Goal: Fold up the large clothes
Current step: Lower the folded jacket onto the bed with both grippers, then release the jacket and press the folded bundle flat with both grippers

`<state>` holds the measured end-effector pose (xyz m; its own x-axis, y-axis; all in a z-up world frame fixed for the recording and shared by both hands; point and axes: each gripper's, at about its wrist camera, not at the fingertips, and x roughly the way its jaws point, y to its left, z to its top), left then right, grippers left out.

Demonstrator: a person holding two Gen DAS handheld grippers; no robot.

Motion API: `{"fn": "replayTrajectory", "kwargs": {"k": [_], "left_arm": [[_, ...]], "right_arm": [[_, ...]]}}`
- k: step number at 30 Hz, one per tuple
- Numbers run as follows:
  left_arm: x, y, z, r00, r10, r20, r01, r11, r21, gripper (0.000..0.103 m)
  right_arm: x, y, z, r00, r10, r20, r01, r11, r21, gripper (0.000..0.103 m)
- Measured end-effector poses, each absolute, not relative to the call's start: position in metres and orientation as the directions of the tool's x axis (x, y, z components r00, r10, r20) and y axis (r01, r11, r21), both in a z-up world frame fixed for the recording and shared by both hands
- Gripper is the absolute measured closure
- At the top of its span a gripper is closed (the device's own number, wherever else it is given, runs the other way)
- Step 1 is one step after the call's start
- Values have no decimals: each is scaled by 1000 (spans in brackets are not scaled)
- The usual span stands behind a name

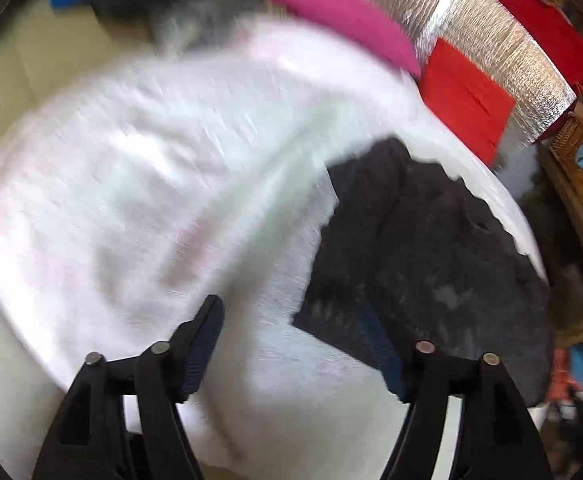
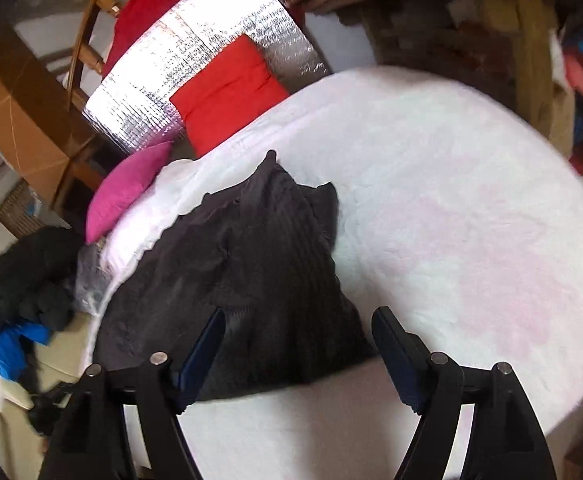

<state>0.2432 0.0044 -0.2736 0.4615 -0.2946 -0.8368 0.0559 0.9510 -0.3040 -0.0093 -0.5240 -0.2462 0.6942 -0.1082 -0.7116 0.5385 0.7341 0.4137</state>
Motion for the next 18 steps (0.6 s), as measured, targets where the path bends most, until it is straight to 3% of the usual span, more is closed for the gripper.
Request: {"fn": "replayTrajectory", "kwargs": {"k": [3, 6, 10, 15, 17, 18], "left_arm": [[216, -9, -260, 499, -254, -829, 144, 967, -209, 19], [215, -22, -266, 427, -301, -853, 159, 953, -257, 19], [223, -35, -289, 307, -342, -888, 85, 939, -332, 19], [238, -46, -303, 272, -247, -930, 16, 967, -252, 19], [243, -49, -305, 270, -235, -934, 8, 970, -242, 19], [246, -51, -305, 274, -226, -935, 12, 973, -231, 19]], "right_arm": [[-13, -510, -252, 682, 4, -732, 493, 737, 463, 24], [-9, -504, -270, 692, 125, -711, 481, 654, 583, 24], [10, -501, -292, 666, 149, -731, 538, 583, 609, 24], [35, -505, -319, 667, 164, -727, 596, 469, 652, 26], [42, -505, -324, 664, 154, -731, 610, 454, 649, 40], [46, -505, -323, 655, 138, -743, 620, 464, 633, 42]]}}
